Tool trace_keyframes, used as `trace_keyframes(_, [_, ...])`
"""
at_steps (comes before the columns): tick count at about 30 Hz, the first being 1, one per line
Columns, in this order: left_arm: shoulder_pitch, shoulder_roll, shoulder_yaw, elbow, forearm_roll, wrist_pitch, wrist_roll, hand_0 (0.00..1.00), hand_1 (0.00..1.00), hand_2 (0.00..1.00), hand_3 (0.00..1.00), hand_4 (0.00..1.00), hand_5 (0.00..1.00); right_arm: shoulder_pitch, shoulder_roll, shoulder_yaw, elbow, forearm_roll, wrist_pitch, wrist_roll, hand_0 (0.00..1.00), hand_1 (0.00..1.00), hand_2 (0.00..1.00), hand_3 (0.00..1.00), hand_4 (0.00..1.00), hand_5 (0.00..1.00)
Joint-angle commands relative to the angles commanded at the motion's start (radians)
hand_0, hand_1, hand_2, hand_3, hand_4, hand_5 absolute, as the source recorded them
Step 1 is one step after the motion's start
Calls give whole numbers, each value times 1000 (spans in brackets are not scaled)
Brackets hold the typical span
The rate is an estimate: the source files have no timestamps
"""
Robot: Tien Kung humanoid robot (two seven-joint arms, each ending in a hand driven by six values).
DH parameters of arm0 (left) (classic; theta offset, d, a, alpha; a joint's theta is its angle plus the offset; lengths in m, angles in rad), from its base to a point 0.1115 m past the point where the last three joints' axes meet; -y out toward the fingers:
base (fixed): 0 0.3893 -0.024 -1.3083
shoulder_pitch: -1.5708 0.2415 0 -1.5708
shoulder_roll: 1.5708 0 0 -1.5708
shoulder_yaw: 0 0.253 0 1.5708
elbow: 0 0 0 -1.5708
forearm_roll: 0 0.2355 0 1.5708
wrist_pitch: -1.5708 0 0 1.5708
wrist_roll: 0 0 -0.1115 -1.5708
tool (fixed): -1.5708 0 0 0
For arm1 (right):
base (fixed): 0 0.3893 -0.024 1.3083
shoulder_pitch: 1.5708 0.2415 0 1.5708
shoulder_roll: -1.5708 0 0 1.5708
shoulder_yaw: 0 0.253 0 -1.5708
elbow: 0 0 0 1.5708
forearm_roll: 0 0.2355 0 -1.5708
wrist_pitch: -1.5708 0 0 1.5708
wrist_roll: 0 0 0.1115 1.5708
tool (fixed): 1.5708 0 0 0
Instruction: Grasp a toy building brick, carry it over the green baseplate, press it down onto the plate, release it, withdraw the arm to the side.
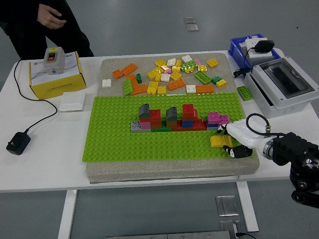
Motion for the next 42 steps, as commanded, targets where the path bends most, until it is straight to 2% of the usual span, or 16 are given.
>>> trace_keyframes(20, [-3,0,2,0,-2,2,-7,689,641,597,697,155,579,-5,19,-11,-41,-23,-5,-3,266,289,744,818,605,316])
trace_keyframes(29, [-4,0,2,0,-5,3,-12,689,641,596,694,139,578,-11,36,-11,-71,-32,-22,-1,266,286,737,810,607,317])
trace_keyframes(42, [-4,-1,3,0,-9,2,-15,688,639,594,690,128,583,-19,39,-11,-73,-39,-46,4,259,281,705,783,612,325])
